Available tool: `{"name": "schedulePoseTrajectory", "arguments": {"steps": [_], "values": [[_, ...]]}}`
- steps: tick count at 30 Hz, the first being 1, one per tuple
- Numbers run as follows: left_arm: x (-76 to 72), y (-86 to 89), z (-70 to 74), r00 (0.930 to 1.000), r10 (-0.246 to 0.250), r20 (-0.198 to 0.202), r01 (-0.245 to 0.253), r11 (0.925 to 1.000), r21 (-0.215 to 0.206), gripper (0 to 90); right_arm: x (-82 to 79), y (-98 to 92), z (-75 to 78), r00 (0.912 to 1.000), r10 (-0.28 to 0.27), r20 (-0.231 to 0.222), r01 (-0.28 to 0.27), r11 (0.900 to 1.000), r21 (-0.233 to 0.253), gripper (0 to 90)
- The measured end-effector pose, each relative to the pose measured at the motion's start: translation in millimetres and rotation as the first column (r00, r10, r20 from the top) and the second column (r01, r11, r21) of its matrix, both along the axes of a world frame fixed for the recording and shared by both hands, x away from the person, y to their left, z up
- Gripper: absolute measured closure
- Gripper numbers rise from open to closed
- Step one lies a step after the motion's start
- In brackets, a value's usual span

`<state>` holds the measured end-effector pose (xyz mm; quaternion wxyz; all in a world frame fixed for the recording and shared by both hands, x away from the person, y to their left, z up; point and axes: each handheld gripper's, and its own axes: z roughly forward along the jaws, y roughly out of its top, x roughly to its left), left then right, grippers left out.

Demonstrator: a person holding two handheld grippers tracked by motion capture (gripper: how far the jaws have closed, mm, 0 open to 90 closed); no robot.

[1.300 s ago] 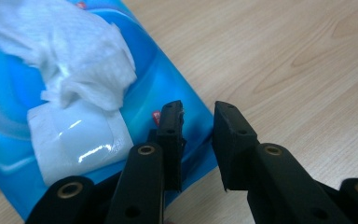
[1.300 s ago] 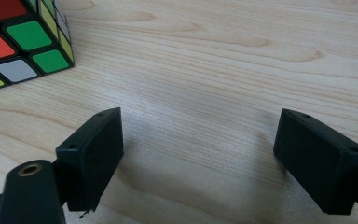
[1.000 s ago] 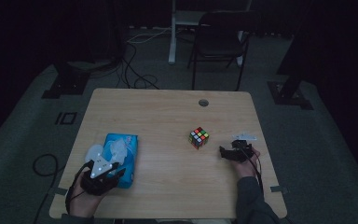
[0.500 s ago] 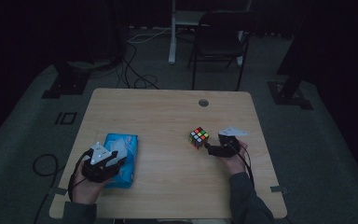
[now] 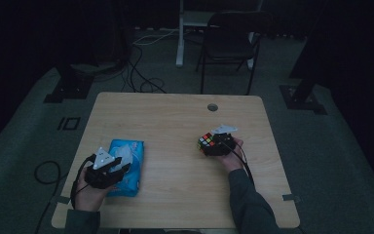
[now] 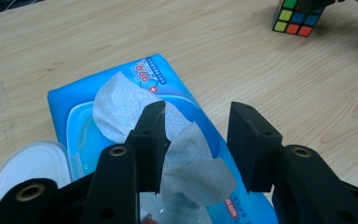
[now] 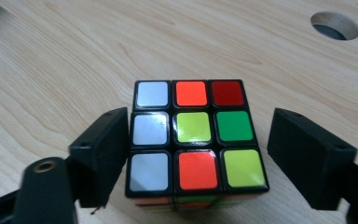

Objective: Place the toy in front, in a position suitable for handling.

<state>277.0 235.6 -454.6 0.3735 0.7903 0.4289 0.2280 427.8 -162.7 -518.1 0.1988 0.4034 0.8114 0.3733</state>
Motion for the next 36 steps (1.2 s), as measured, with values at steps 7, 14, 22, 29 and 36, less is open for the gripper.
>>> {"name": "schedulePoseTrajectory", "arguments": {"steps": [7, 14, 22, 29, 36], "values": [[3.5, 2.2, -0.8, 1.0, 0.007, -0.007, -0.007, 1.0, 0.0, 58.0, 2.0, 3.7, -5.8, 0.9989, 0.038, -0.029, -0.039, 0.999, -0.02, 33.6], [5.2, 0.8, -0.2, 0.9999, 0.016, 0.001, -0.016, 0.9996, 0.025, 57.6, -18.6, 21.0, -1.9, 0.9929, 0.118, -0.009, -0.119, 0.992, -0.036, 33.6], [7.8, -5.8, -4.5, 0.9998, 0.02, -0.003, -0.02, 0.9979, 0.061, 55.7, -44.8, 40.5, -5.5, 0.9839, 0.177, -0.021, -0.178, 0.983, -0.043, 33.7], [14.2, -11.2, -8.7, 0.9996, 0.018, -0.021, -0.017, 0.9974, 0.07, 54.1, -55.5, 47.2, -5.5, 0.9796, 0.2, -0.021, -0.2, 0.979, -0.045, 33.7], [18.9, -16.4, -12.2, 0.9992, 0.016, -0.037, -0.013, 0.9976, 0.067, 53.3, -61.1, 48.9, -6.2, 0.9769, 0.212, -0.023, -0.213, 0.976, -0.037, 33.7]]}}
